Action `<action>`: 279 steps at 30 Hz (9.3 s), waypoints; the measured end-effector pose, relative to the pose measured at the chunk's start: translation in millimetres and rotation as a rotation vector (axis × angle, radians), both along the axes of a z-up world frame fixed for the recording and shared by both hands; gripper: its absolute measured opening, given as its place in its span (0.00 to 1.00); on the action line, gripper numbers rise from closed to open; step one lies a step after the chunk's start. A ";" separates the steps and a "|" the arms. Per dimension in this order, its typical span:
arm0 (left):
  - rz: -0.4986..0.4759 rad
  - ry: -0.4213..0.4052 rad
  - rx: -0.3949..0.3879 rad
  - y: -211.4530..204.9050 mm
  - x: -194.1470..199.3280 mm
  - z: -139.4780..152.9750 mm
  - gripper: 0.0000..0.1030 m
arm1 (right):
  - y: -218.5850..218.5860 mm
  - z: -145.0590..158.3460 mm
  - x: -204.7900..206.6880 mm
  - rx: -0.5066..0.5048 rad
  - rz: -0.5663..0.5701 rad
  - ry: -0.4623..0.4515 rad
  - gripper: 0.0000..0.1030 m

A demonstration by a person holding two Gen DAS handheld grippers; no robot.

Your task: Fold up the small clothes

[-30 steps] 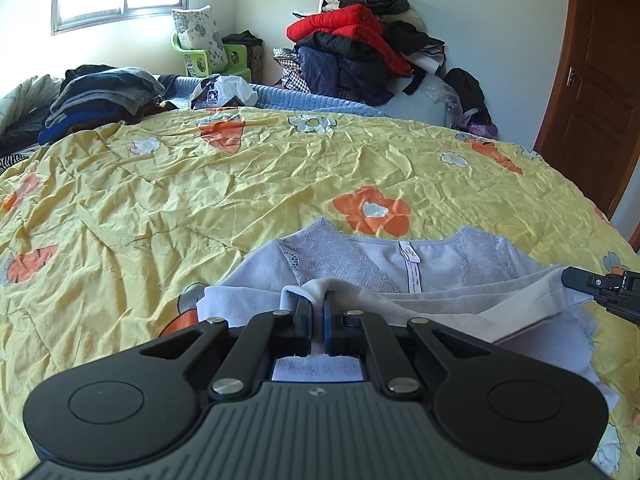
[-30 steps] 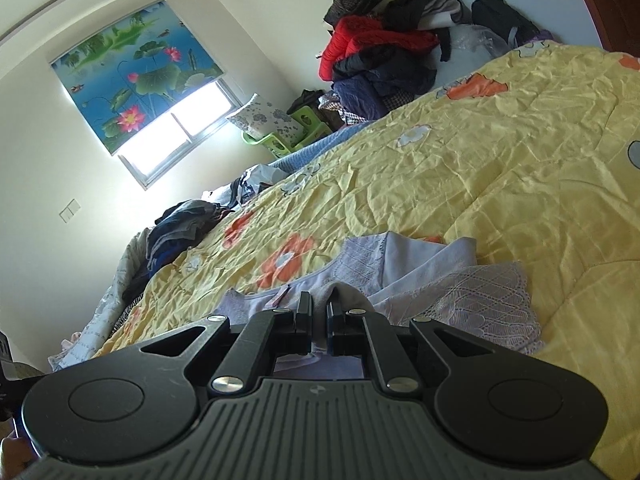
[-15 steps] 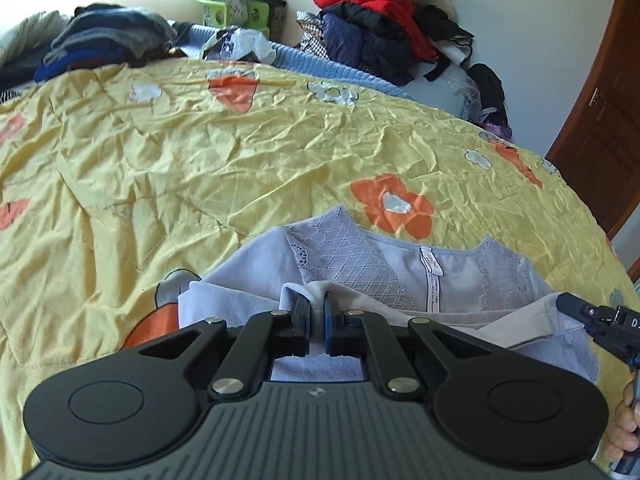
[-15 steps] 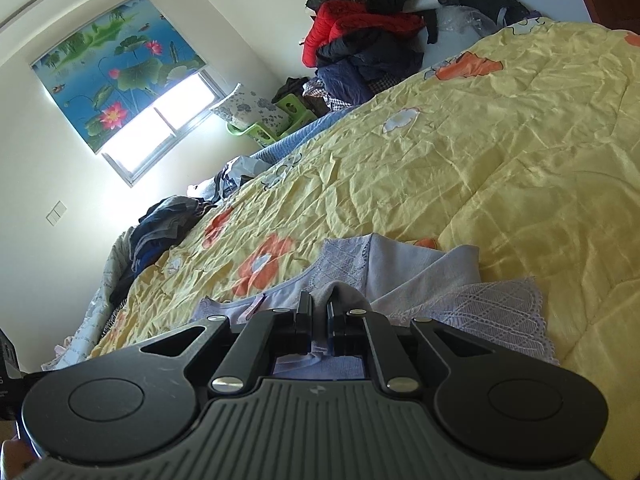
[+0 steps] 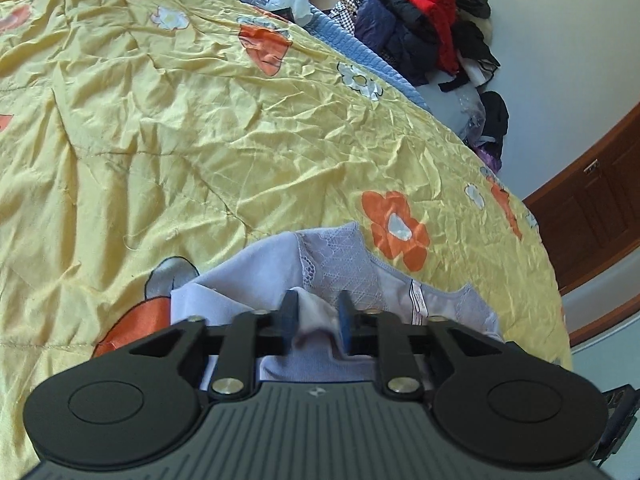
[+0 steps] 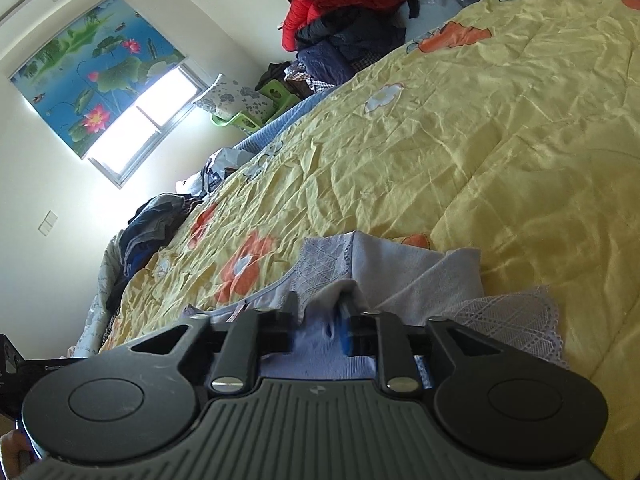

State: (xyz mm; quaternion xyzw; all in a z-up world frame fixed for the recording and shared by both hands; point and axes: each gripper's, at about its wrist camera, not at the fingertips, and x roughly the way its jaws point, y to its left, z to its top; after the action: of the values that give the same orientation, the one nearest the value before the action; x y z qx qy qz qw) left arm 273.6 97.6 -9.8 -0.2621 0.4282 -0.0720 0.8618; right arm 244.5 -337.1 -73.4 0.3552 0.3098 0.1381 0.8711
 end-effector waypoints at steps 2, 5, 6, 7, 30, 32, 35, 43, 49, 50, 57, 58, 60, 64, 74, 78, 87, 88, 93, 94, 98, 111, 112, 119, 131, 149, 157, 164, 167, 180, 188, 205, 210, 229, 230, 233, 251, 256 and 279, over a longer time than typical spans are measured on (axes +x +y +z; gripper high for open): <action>0.024 -0.017 0.007 4.5 -0.9 2.1 0.61 | -1.6 0.7 2.1 0.009 -0.012 0.001 0.36; 0.047 -0.049 0.021 12.0 -1.7 6.5 0.64 | -2.7 3.0 4.9 0.000 -0.022 -0.003 0.41; 0.059 -0.050 0.019 15.2 -1.8 7.5 0.64 | -2.8 3.8 5.5 -0.006 -0.027 -0.003 0.43; 0.071 -0.052 0.019 17.5 -3.0 8.2 0.64 | -3.6 4.7 5.6 -0.014 -0.036 -0.007 0.48; -0.148 -0.098 0.116 -50.1 -18.3 -8.0 0.64 | 33.2 26.7 7.6 -0.400 -0.069 -0.024 0.67; -0.144 -0.106 0.141 -51.2 -19.9 -9.6 0.64 | 40.4 30.9 2.5 -0.356 0.033 -0.079 0.67; -0.148 -0.116 0.188 -57.4 -19.9 -10.4 0.64 | 67.5 32.6 5.7 -0.287 0.249 -0.104 0.66; -0.132 -0.123 0.283 -62.5 -24.4 -20.3 0.64 | 116.4 19.8 27.5 -0.511 0.337 -0.033 0.53; -0.136 -0.147 0.315 -68.1 -29.8 -15.1 0.64 | 97.9 23.7 16.8 -0.813 0.136 -0.038 0.54; -0.141 -0.152 0.332 -71.0 -30.4 -14.9 0.64 | 96.9 26.7 10.6 -0.818 0.107 -0.054 0.59; -0.130 -0.155 0.396 -79.2 -35.4 -20.8 0.65 | 105.1 31.2 -13.4 -0.749 0.251 -0.092 0.70; -0.129 -0.156 0.401 -79.9 -36.3 -20.8 0.67 | 105.2 25.4 -7.5 -0.756 0.252 -0.057 0.70; -0.125 -0.159 0.412 -81.3 -39.1 -20.0 0.67 | 98.9 21.5 -5.2 -0.727 0.199 -0.034 0.70; -0.125 -0.168 0.459 -85.2 -45.9 -20.5 0.71 | 93.9 35.8 -28.3 -0.692 0.157 -0.078 0.73; -0.126 -0.186 0.530 -91.9 -68.2 -26.1 0.76 | 105.1 34.2 -86.2 -0.644 0.249 -0.086 0.82; -0.137 -0.213 0.578 -95.4 -81.9 -30.8 0.80 | 115.0 17.9 -99.0 -0.704 0.280 -0.085 0.88; -0.108 -0.286 0.620 -99.8 -100.4 -42.8 0.85 | 119.5 5.1 -115.0 -0.746 0.269 -0.170 0.97; -0.100 -0.296 0.628 -100.1 -101.1 -44.3 0.88 | 118.6 4.9 -115.0 -0.741 0.268 -0.172 0.97; -0.066 -0.302 0.619 -97.2 -101.8 -47.3 0.95 | 118.6 4.0 -116.6 -0.738 0.269 -0.173 0.99; -0.058 -0.296 0.612 -95.7 -101.0 -47.7 0.97 | 119.9 4.0 -116.9 -0.745 0.268 -0.172 0.99; -0.032 -0.274 0.557 -86.5 -102.1 -49.5 1.00 | 121.3 4.1 -117.9 -0.752 0.261 -0.172 0.99; 0.061 -0.251 0.371 -39.4 -118.6 -44.7 1.00 | 156.1 28.5 -164.9 -0.813 0.191 -0.293 0.99; 0.082 -0.246 0.348 -29.8 -118.4 -42.6 1.00 | 161.3 30.4 -167.5 -0.817 0.208 -0.300 0.99; 0.044 -0.139 0.144 26.7 -86.9 -35.4 1.00 | 199.9 26.8 -183.7 -0.839 0.331 -0.327 0.98; -0.134 -0.072 -0.156 42.6 -52.2 -41.0 1.00 | 268.7 10.5 -201.5 -1.216 0.356 -0.467 0.98; -0.193 -0.046 -0.373 28.6 -2.2 -53.9 1.00 | 316.2 5.1 -172.0 -1.301 0.295 -0.506 0.87; -0.168 -0.075 -0.287 16.1 13.5 -49.3 0.94 | 322.3 2.5 -173.0 -1.306 0.335 -0.519 0.64; -0.163 -0.105 -0.032 -1.3 10.8 -40.6 0.43 | 326.7 0.9 -178.1 -1.313 0.390 -0.539 0.44; -0.157 -0.103 0.005 -1.3 10.4 -42.3 0.21 | 327.5 1.4 -178.4 -1.298 0.424 -0.539 0.32; -0.186 -0.151 0.199 -25.5 -0.7 -24.5 0.09 | 308.2 19.0 -180.4 -1.154 0.434 -0.548 0.10; -0.174 -0.173 0.266 -37.0 -6.7 -12.2 0.09 | 280.5 38.5 -185.1 -0.991 0.397 -0.551 0.10; -0.171 -0.242 0.528 -86.2 -22.2 16.4 0.09 | 232.8 51.4 -180.2 -0.759 0.339 -0.498 0.10; -0.173 -0.260 0.565 -95.4 -24.8 20.4 0.09 | 220.1 53.2 -172.7 -0.714 0.322 -0.484 0.10; -0.166 -0.302 0.542 -132.5 -22.2 42.0 0.09 | 168.3 54.1 -162.4 -0.492 0.231 -0.428 0.10; -0.169 -0.306 0.539 -136.2 -21.8 43.6 0.09 | 165.0 54.1 -162.5 -0.492 0.220 -0.428 0.10; -0.186 -0.320 0.536 -150.7 -21.7 47.5 0.09 | 154.1 53.1 -163.2 -0.487 0.191 -0.426 0.10; -0.330 -0.336 0.567 -251.0 -16.4 34.5 0.09 | 77.5 32.2 -164.8 -0.344 0.032 -0.331 0.10; -0.371 -0.320 0.578 -273.4 -13.5 26.3 0.09 | 57.2 21.0 -163.2 -0.278 -0.001 -0.290 0.10; -0.337 -0.300 0.488 -286.6 0.1 33.4 0.79 | 12.8 -13.0 -158.6 -0.086 -0.044 -0.117 0.30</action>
State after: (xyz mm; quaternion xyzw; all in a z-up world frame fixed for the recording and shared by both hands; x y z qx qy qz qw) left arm 273.7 -189.0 23.6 0.0401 0.3383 -0.1465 0.9287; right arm 85.8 -324.4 -86.4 0.3157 0.2562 0.1260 0.9049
